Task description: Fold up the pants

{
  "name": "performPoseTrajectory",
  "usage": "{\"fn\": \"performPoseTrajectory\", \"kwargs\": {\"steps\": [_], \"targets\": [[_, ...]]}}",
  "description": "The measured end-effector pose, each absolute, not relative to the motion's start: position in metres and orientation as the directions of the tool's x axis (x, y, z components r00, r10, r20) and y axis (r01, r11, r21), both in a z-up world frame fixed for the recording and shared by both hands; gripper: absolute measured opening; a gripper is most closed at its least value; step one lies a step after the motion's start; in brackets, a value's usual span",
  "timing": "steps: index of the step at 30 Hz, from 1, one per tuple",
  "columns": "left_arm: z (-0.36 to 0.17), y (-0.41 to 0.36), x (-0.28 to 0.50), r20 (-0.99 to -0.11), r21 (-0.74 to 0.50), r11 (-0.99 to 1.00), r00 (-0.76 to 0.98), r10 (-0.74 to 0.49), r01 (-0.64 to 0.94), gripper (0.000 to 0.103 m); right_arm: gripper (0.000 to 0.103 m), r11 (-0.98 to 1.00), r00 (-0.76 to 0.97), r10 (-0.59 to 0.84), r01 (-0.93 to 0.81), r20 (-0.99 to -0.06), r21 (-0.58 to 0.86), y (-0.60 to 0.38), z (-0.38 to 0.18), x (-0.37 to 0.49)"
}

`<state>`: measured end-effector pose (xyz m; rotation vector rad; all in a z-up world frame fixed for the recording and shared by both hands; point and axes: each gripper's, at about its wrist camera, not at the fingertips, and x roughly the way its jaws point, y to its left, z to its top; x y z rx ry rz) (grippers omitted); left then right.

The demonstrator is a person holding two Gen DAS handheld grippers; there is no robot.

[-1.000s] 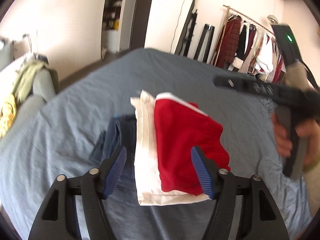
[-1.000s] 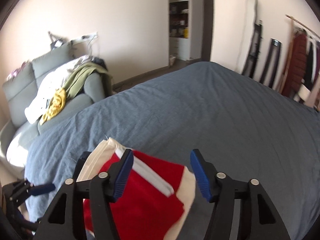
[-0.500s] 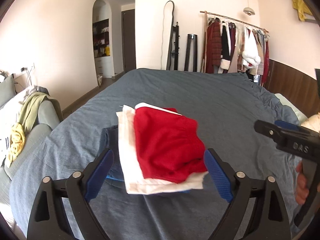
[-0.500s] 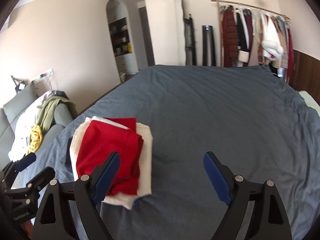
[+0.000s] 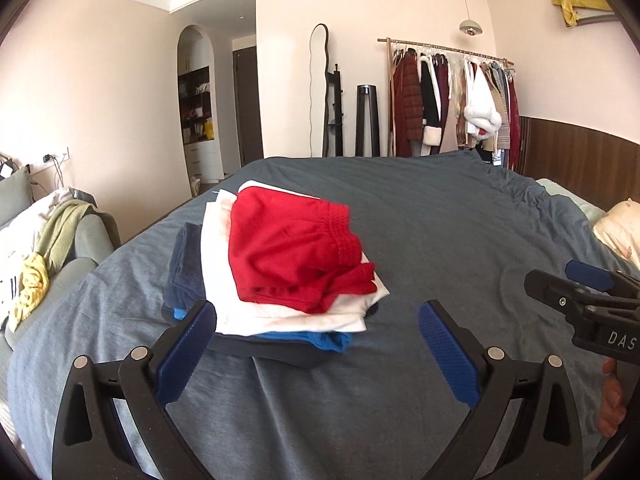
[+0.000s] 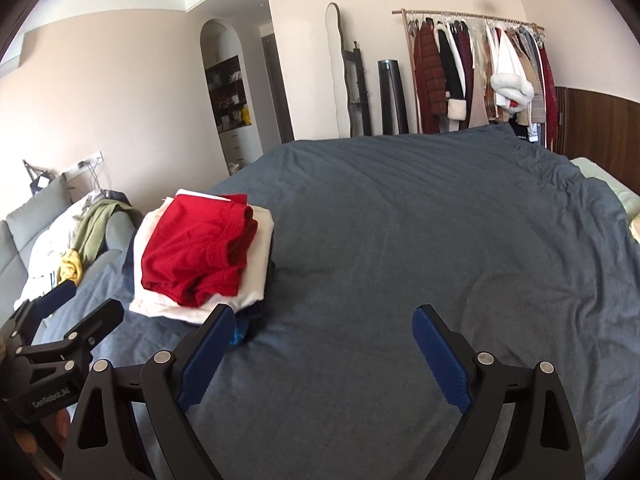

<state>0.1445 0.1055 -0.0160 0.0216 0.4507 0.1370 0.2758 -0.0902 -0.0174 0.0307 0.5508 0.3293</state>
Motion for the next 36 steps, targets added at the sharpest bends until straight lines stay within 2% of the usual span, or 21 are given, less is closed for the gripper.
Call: {"fn": "performPoseTrajectory", "kwargs": {"steps": [7,18,26,36], "targets": [[-0.017,0.088,0.101,-0.397,0.067,0.99,0.907,0.141,-0.124,0.103,0.091,0.947,0.842,0.313,-0.312,-0.44,0.076,-0.098,-0.028,0.224],[0.006,0.078,0.048,-0.367,0.041,0.995,0.925,0.097,-0.087,0.103,0.091,0.968,0.871,0.251,-0.232,-0.423,0.096,-0.113,-0.012,0.161],[0.017,0.065,0.017,-0.343,0.05,0.997,0.936,0.074,-0.06,0.103,0.091,0.974,0.9,0.227,-0.218,-0.373,0.066,-0.125,0.006,0.119],[0.017,0.057,-0.01,-0.354,0.047,0.997,0.932,0.074,-0.061,0.103,0.091,0.973,0.904,0.23,-0.22,-0.361,0.071,-0.13,0.008,0.092]]}}
